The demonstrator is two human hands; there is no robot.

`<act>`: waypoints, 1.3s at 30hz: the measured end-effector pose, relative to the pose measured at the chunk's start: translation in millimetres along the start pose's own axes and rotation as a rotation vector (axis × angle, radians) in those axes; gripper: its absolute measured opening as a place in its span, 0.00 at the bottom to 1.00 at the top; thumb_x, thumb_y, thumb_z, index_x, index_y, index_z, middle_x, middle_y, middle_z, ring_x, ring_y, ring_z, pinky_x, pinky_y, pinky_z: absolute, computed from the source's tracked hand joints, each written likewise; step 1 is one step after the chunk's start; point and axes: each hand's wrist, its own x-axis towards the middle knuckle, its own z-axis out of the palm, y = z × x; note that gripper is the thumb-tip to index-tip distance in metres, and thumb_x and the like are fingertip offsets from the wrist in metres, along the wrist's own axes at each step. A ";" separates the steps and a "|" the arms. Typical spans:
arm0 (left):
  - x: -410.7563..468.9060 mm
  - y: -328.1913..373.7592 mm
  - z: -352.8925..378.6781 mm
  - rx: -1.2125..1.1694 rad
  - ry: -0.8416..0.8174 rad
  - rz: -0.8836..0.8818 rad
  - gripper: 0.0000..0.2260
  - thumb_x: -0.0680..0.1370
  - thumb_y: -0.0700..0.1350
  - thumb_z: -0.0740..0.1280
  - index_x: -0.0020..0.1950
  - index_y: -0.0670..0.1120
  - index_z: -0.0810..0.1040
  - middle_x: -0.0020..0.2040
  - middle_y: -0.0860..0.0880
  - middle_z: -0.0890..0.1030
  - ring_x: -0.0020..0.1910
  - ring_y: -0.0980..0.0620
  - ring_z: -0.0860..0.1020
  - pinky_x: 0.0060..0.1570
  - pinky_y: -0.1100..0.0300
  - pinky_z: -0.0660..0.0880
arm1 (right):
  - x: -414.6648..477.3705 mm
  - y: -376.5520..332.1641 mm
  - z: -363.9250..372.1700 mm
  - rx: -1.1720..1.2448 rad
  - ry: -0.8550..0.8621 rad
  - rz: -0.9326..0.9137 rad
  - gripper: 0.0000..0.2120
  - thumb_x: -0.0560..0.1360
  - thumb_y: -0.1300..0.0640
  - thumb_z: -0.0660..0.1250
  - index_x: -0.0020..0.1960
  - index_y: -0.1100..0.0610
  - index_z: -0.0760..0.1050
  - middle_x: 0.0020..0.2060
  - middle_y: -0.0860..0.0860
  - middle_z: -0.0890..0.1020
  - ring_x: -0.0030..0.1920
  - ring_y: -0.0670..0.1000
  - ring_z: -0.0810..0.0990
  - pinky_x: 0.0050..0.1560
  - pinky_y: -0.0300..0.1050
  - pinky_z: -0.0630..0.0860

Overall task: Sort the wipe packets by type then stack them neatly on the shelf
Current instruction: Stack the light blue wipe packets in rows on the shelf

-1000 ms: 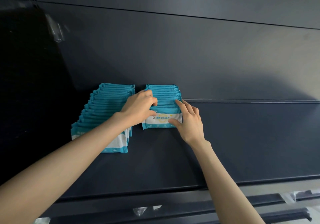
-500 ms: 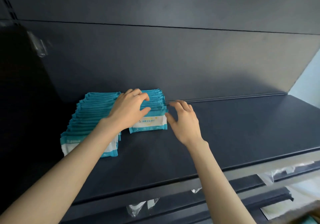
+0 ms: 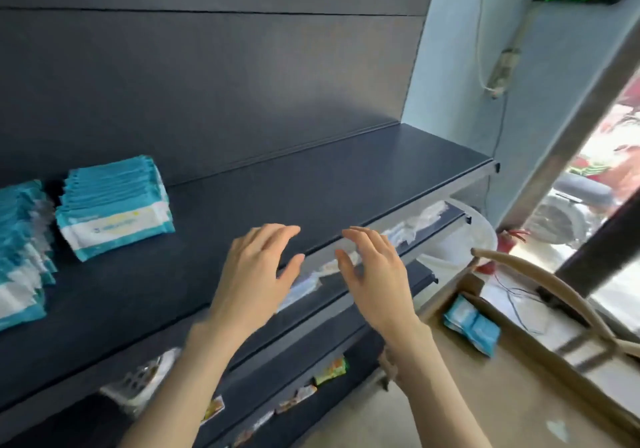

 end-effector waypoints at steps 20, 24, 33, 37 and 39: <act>-107.3 259.8 244.8 -0.247 -0.704 0.105 0.19 0.80 0.50 0.60 0.71 0.50 0.67 0.67 0.53 0.71 0.67 0.54 0.66 0.67 0.58 0.58 | -255.0 241.6 -142.8 -0.168 -0.241 0.670 0.15 0.77 0.55 0.66 0.63 0.57 0.76 0.61 0.53 0.79 0.61 0.54 0.76 0.60 0.49 0.72; -78.2 268.5 277.2 -0.249 -0.749 0.118 0.19 0.80 0.50 0.61 0.71 0.50 0.68 0.66 0.53 0.72 0.67 0.54 0.67 0.66 0.58 0.58 | -246.9 274.8 -146.1 -0.178 -0.224 0.736 0.15 0.77 0.55 0.66 0.63 0.57 0.75 0.60 0.52 0.79 0.60 0.53 0.76 0.59 0.48 0.73; 33.3 261.5 385.5 -0.268 -0.848 0.120 0.18 0.80 0.47 0.61 0.69 0.48 0.69 0.65 0.51 0.73 0.65 0.52 0.68 0.65 0.56 0.60 | -163.0 378.5 -111.3 -0.144 -0.193 0.883 0.16 0.78 0.56 0.64 0.65 0.57 0.74 0.62 0.52 0.77 0.62 0.52 0.74 0.62 0.46 0.71; 79.5 251.0 448.3 -0.263 -0.954 0.104 0.17 0.80 0.46 0.61 0.69 0.47 0.69 0.65 0.50 0.73 0.64 0.52 0.69 0.64 0.58 0.60 | -127.1 430.1 -81.2 -0.115 -0.231 0.976 0.15 0.79 0.56 0.64 0.64 0.58 0.74 0.61 0.53 0.78 0.61 0.54 0.74 0.61 0.46 0.71; 96.7 244.7 481.1 -0.253 -1.016 0.092 0.17 0.80 0.46 0.61 0.69 0.47 0.69 0.65 0.50 0.73 0.64 0.52 0.69 0.63 0.58 0.60 | -112.1 455.8 -64.1 -0.097 -0.251 1.029 0.15 0.79 0.56 0.63 0.63 0.58 0.74 0.61 0.53 0.78 0.61 0.54 0.74 0.61 0.46 0.70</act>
